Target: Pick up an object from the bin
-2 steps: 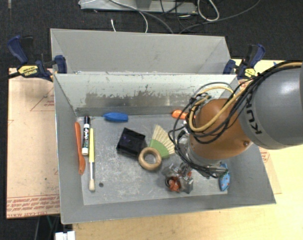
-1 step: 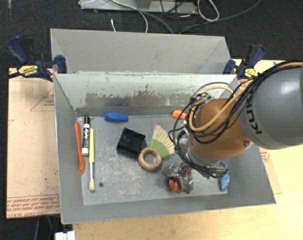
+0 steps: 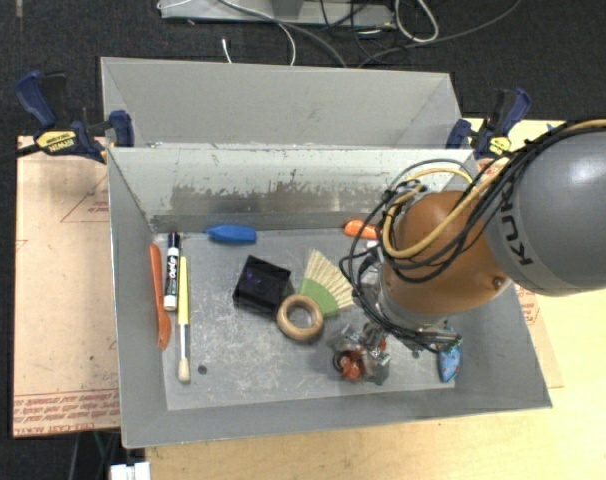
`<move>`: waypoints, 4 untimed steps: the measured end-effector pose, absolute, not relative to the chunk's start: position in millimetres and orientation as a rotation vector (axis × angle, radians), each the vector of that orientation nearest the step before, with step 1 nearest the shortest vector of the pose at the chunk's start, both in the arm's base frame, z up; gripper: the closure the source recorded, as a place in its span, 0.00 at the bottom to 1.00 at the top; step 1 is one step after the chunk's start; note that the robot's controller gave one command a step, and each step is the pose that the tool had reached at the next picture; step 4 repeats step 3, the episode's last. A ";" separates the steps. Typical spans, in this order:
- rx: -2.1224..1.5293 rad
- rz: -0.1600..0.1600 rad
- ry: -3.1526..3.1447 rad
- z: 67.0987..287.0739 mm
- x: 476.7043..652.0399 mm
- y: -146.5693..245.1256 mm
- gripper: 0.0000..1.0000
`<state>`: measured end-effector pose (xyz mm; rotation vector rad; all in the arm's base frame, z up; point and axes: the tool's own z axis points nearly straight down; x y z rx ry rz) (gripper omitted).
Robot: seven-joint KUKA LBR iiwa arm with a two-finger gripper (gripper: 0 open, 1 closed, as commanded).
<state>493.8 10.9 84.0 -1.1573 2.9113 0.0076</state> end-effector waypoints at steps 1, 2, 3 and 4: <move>-1.154 0.006 2.909 102.4 494.9 11.0 1.00; -1.150 0.007 2.909 111.8 495.4 11.5 1.00; -1.148 0.007 2.908 115.2 495.8 11.9 1.00; -1.148 0.007 2.908 115.2 495.8 11.9 1.00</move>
Offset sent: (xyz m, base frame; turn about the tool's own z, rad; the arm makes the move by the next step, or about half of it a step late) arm 0.0008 0.0000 0.0280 0.0017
